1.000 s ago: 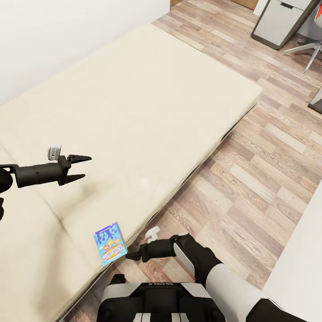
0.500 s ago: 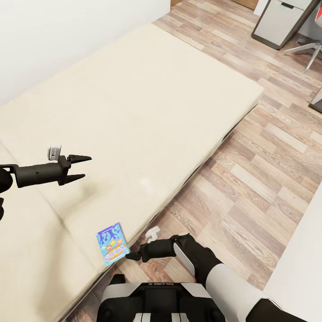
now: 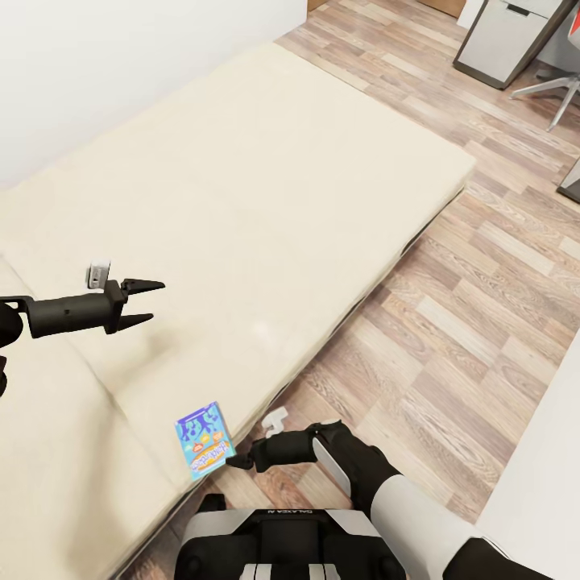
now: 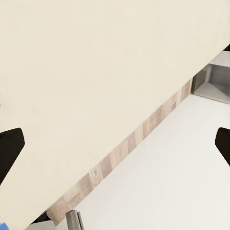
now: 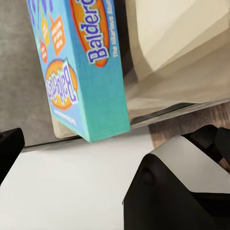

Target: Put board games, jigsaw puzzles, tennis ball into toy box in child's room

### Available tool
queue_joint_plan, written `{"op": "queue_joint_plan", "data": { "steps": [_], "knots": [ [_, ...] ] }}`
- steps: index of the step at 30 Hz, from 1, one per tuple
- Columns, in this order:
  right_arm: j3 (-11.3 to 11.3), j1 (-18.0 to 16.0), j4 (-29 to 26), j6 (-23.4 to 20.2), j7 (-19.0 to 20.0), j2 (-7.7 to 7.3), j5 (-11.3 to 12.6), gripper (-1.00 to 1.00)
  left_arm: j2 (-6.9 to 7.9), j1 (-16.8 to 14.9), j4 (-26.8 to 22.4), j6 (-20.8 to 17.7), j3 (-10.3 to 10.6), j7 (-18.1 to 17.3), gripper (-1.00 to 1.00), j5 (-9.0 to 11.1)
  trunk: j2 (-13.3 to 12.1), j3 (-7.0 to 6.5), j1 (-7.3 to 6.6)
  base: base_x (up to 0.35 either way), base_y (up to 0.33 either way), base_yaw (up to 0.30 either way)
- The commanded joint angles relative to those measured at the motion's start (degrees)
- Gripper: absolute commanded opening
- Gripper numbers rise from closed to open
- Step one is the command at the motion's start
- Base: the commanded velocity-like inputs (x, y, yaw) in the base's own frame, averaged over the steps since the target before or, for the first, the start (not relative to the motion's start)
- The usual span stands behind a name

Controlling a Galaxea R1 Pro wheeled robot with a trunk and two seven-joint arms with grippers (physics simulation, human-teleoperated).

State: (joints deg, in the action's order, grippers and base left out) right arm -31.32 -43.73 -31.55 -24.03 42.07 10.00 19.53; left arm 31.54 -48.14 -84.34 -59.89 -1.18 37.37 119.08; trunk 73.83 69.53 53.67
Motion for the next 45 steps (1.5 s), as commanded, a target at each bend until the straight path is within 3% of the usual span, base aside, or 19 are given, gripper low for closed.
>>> {"op": "queue_joint_plan", "data": {
  "steps": [1, 45],
  "knots": [
    [-0.1, -0.04, 0.0, -0.49, -0.05, 0.0, 0.51, 1.0, 0.01, -0.02, -0.03, -0.11, -0.06, 0.6, 1.0, 0.55, 0.02, 0.02, 0.01, 0.045, 0.054, 0.0],
    [-0.06, -0.04, 0.0, -0.31, -0.05, 0.0, 0.51, 1.0, 0.01, -0.02, -0.03, -0.11, -0.06, 0.6, 1.0, 0.6, 0.02, 0.02, 0.01, 0.003, 0.018, 0.0]
  ]
}}
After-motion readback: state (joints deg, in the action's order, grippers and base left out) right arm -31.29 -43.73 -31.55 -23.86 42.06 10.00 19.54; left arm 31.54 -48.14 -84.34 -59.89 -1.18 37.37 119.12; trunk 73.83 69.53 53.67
